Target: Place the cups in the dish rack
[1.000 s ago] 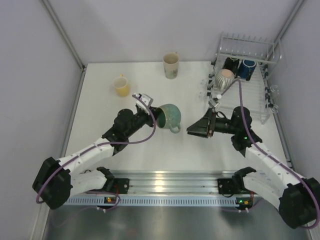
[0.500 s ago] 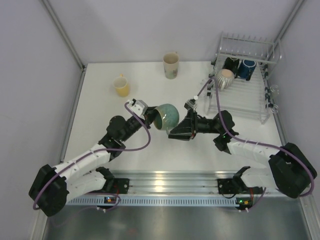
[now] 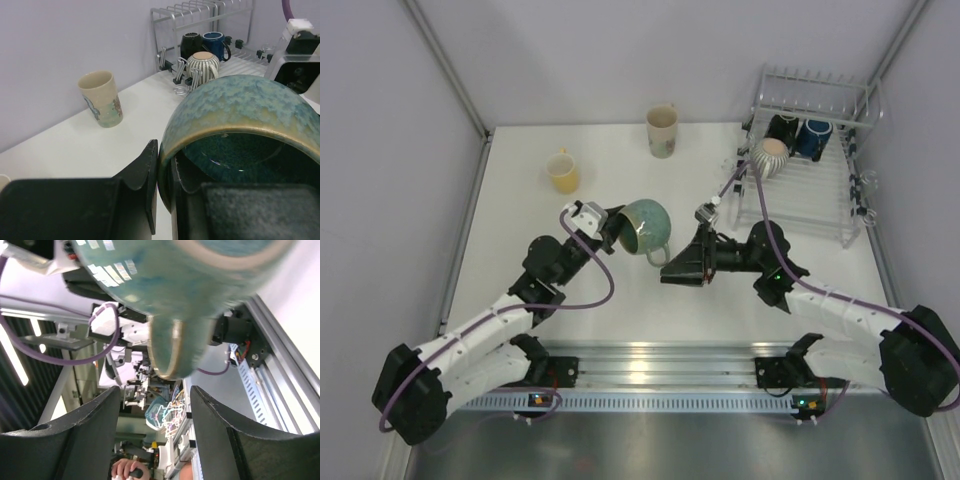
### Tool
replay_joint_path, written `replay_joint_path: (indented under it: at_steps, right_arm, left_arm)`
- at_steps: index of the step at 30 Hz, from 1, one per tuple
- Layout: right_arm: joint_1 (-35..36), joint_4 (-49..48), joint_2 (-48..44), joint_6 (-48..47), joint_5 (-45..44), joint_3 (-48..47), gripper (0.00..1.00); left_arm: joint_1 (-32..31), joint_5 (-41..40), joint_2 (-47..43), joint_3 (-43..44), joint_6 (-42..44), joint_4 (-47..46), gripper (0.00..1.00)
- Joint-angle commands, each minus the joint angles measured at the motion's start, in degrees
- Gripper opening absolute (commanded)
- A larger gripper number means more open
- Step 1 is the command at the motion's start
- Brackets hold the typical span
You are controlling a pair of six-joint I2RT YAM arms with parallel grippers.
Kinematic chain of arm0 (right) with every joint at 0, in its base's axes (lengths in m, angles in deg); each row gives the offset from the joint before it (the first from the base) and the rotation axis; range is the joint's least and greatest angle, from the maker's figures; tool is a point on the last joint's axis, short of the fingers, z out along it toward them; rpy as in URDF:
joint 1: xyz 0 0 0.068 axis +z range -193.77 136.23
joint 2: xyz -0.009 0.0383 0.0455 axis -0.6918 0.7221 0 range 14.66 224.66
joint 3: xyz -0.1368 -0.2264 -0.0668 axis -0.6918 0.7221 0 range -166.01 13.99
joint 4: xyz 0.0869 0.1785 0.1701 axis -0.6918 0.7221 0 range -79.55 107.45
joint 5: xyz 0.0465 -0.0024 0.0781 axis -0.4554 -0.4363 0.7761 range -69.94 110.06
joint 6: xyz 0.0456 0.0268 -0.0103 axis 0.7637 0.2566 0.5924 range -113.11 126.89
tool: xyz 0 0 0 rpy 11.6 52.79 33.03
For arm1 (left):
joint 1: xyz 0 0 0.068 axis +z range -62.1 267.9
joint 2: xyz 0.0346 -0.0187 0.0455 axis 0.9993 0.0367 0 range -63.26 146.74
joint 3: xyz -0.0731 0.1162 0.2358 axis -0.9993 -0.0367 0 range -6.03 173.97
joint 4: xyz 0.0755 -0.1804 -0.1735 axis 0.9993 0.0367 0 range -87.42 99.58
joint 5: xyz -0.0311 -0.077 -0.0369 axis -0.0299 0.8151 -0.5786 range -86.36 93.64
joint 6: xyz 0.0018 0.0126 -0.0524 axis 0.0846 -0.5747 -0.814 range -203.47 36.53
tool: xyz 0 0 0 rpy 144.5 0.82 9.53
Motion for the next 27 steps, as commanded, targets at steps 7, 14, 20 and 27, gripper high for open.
replay_joint_path:
  at_steps: [7,14,20,27]
  right_arm:
    - [0.9,1.3,0.5,-2.3,-4.7,-4.3,0.55]
    - [2.2,-6.9,5.1,2.7,-6.5,-6.6,0.53]
    - [3.9,-19.8,10.2,11.1,-10.3,-5.2,0.45]
    - [4.7,-31.9,13.4,17.7,-14.3,-2.9,0.0]
  left_arm:
    - [-0.2,1.0,-5.3,4.9,-3.4,-9.5,0.0]
    - [-0.2,1.1,-5.0,4.8,-4.8,-9.7,0.0]
    - [-0.2,0.1,-5.0,3.8,-6.9,-11.2,0.0]
    - [-0.2,-0.9,-5.5,1.8,-5.9,-12.3,0.0]
